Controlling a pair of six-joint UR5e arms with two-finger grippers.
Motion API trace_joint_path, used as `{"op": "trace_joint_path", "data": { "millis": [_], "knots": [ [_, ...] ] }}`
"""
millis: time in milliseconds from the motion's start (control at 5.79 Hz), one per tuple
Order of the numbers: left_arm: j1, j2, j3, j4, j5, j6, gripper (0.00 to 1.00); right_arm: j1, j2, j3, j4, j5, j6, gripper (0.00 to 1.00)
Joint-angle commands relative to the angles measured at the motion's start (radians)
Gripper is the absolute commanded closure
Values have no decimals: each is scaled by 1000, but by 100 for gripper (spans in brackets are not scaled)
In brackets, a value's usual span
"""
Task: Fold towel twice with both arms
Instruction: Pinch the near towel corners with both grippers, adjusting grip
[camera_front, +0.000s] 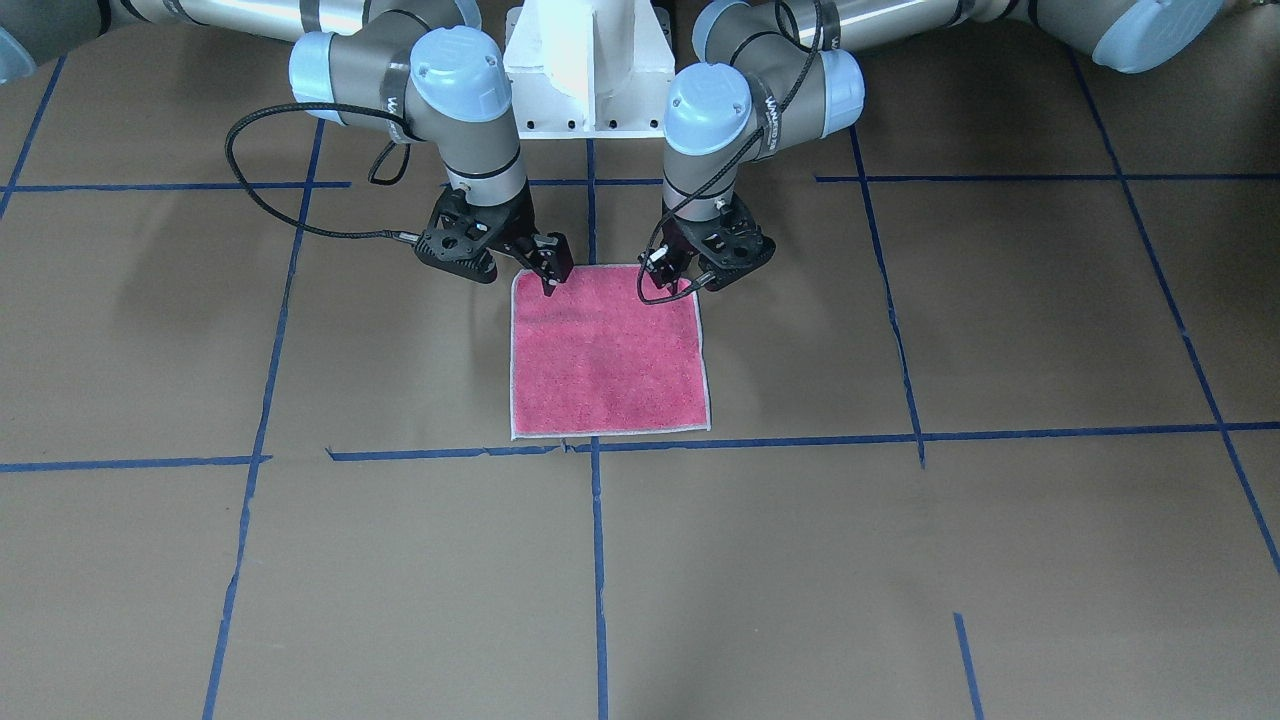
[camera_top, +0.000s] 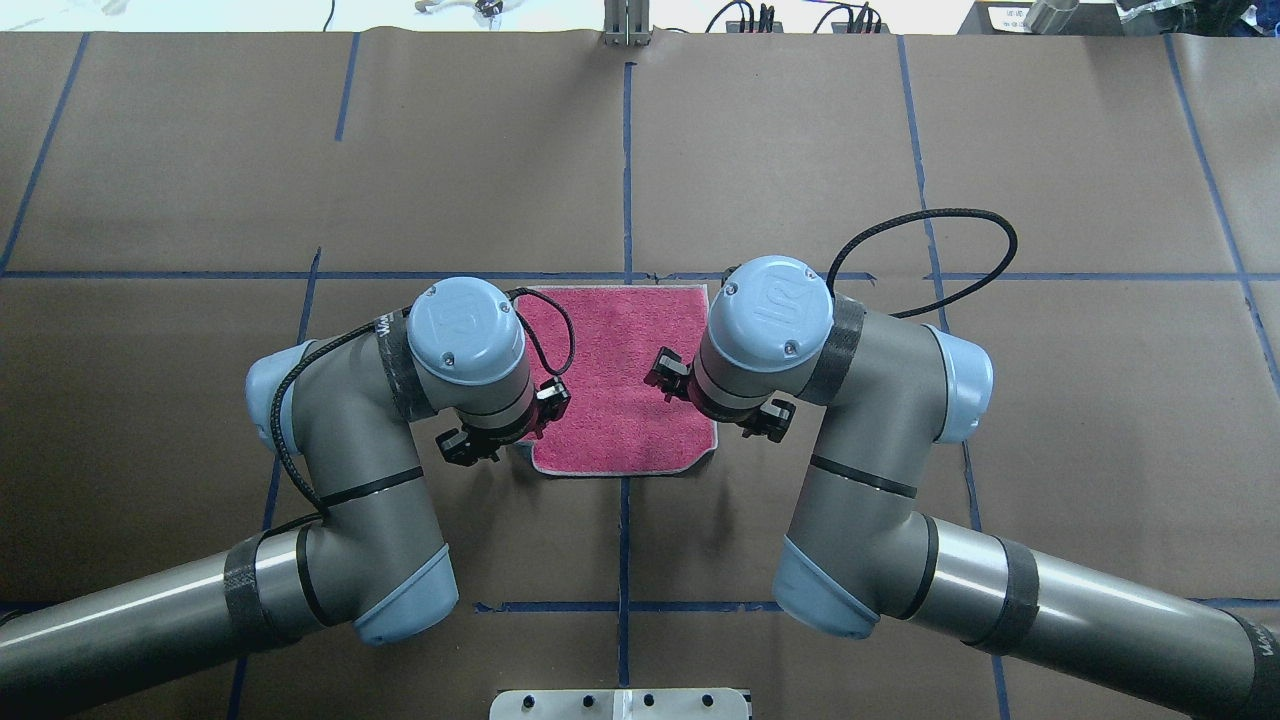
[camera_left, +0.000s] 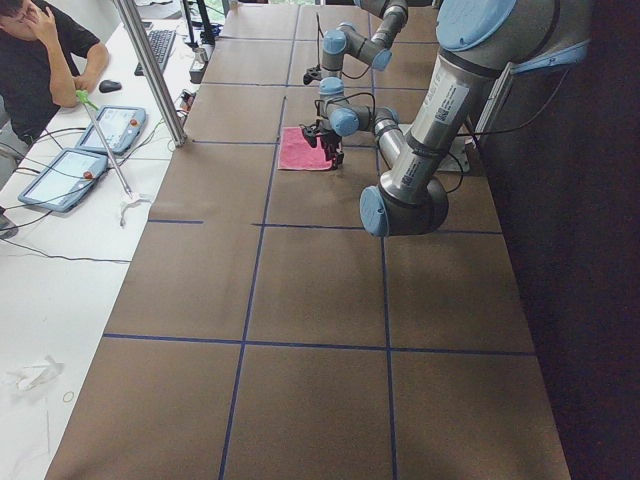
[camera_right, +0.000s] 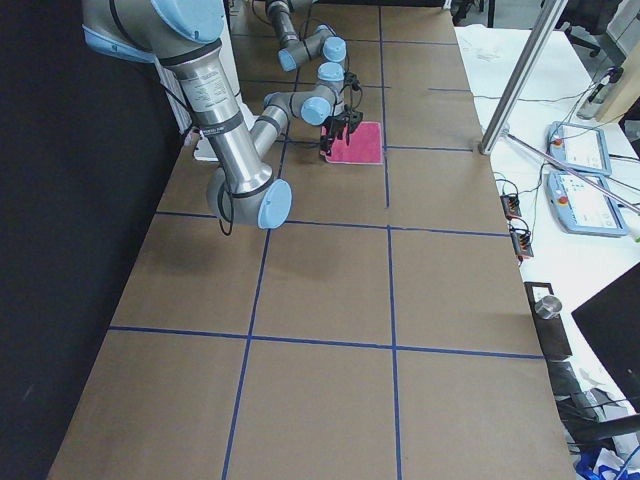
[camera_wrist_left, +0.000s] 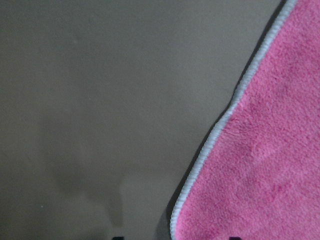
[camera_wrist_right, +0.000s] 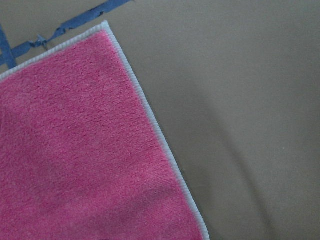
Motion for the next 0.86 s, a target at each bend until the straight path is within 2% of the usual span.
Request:
{"op": "trace_joint_path", "data": {
  "millis": [0, 346, 518, 691],
  "knots": [
    [0, -3, -7, 1, 0, -3, 41, 0, 1, 3, 0, 0, 3, 0],
    [4, -2, -8, 1, 0, -7, 43, 0, 1, 3, 0, 0, 3, 0],
    [7, -2, -7, 1, 0, -11, 55, 0, 3, 5, 0, 0, 3, 0],
    [17, 0, -5, 1, 2, -13, 55, 0, 3, 5, 0, 0, 5, 0]
  ]
}}
